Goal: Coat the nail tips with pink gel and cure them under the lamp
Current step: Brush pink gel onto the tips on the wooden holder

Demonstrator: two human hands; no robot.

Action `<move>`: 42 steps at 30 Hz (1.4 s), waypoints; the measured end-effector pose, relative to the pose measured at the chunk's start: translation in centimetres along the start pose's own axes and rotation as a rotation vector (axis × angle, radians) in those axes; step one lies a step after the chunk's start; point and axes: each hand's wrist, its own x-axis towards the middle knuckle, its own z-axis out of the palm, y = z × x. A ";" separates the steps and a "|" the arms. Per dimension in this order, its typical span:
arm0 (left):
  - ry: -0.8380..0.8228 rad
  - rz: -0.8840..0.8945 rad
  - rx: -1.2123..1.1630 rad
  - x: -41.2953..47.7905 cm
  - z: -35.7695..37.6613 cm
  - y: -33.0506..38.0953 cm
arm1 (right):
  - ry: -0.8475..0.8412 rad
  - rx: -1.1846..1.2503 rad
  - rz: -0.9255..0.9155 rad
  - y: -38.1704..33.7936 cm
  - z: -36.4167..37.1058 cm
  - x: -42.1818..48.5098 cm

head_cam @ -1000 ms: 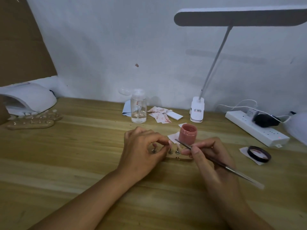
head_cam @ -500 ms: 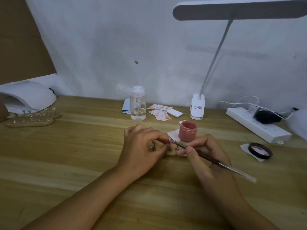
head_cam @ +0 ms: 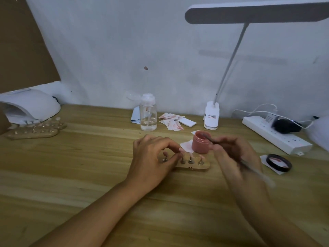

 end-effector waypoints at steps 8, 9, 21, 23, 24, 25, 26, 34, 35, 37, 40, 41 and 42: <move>0.019 0.014 -0.049 0.3 -0.1 0.0 | -0.097 -0.438 0.293 1.1 -0.2 8.3; 0.023 0.015 -0.051 0.3 -0.1 0.0 | -0.126 -0.499 0.294 1.3 0.1 8.7; 0.008 -0.023 -0.041 0.3 -0.2 0.1 | 0.103 -0.251 0.186 1.3 0.1 5.5; -0.006 -0.017 -0.051 0.4 -0.2 0.1 | 0.088 -0.006 0.162 0.6 0.2 2.9; -0.009 -0.015 -0.056 0.3 -0.2 0.0 | 0.071 0.062 0.146 0.3 0.3 1.6; -0.010 -0.012 -0.060 0.2 -0.2 0.1 | 0.061 0.099 0.124 0.2 0.3 0.4; -0.011 -0.014 -0.064 0.2 -0.2 0.1 | 0.059 0.106 0.098 0.2 0.4 -0.5; -0.033 -0.039 -0.095 0.2 0.0 -0.1 | -0.018 -0.046 -0.023 0.6 1.2 -2.0; -0.033 -0.043 -0.098 0.2 0.0 -0.2 | -0.026 -0.064 -0.039 0.7 1.3 -2.0; -0.035 -0.043 -0.098 0.2 0.1 -0.3 | -0.036 -0.093 -0.075 0.8 1.3 -2.0; -0.025 -0.038 -0.087 0.3 0.1 -0.2 | -0.049 -0.108 -0.088 0.8 1.3 -2.0; -0.021 -0.037 -0.083 0.3 0.1 -0.1 | -0.056 -0.113 -0.090 0.8 1.4 -2.0; -0.019 -0.035 -0.082 0.3 0.1 -0.1 | -0.059 -0.120 -0.093 0.9 1.4 -2.0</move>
